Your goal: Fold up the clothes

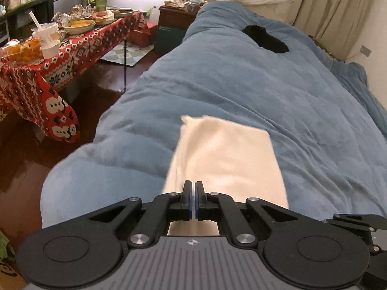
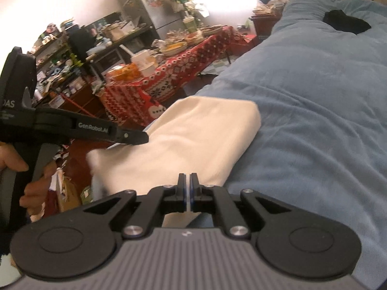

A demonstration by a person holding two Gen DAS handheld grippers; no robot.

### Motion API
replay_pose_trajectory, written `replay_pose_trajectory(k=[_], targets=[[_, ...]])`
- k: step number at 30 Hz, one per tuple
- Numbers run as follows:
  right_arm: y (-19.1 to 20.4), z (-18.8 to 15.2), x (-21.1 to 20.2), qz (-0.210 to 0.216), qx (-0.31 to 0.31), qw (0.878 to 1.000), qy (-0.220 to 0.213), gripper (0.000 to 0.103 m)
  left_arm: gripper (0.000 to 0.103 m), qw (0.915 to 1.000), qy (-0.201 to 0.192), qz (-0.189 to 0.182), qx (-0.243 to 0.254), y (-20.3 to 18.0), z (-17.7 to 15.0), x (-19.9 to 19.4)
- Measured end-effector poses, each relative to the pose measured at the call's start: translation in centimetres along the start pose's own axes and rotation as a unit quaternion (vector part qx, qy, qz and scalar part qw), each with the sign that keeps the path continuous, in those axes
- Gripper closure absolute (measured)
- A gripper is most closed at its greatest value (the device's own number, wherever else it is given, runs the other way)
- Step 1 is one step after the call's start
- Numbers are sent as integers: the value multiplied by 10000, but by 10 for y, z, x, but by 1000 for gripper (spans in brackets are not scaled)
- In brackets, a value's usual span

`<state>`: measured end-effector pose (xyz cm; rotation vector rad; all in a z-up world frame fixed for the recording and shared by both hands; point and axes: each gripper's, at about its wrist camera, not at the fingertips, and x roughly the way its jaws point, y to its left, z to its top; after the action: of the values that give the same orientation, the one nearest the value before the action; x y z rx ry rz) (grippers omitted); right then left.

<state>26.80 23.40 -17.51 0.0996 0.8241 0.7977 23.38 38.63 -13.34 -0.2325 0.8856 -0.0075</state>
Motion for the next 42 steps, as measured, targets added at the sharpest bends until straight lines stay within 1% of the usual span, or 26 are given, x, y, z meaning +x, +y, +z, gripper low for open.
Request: replay_pose_trajectory(k=[5,11,14,17,20,22,24,26,29,32,35,38,42], targets=[[8,-15,-19,211,-85,9997,72,100,99,9994,-98,190,275,-8,-17,-17],[6,-27,-37,361,-72,9992,163,100,99,9995,-92,182,222,-4,-33,-30],[3,-23,-46,423,-45,9990,96,100,99,9998,-138,114,105,-4,-29,-38],[-3,-8,-52,363,-63,9993,-83,99,99,9999,-140,-84,3,-7,-11,-39],[-13,11,-48,226,-26,9995,-220,97,99,9997,-76,-218,68,-15,11,-30],[-22,25,-41,131,18,9996,-265,97,99,9996,-4,-222,198,-22,29,-17],[-33,39,-29,16,46,9996,-269,97,99,9993,113,-205,303,-26,48,1],[-44,53,-14,-84,85,9996,-246,97,99,9989,292,-222,306,-28,66,23],[-58,70,11,-223,152,9995,-178,97,99,9976,542,-239,363,-29,84,54],[-69,81,36,-327,258,9991,-54,97,99,9962,746,-46,453,-29,92,82],[-70,81,49,-412,271,9988,8,97,99,9961,825,11,326,-21,92,94],[-69,77,57,-460,249,9986,55,97,99,9968,791,-6,137,-11,89,89],[-53,62,44,-348,126,9993,85,96,99,9970,769,41,52,-6,77,72]])
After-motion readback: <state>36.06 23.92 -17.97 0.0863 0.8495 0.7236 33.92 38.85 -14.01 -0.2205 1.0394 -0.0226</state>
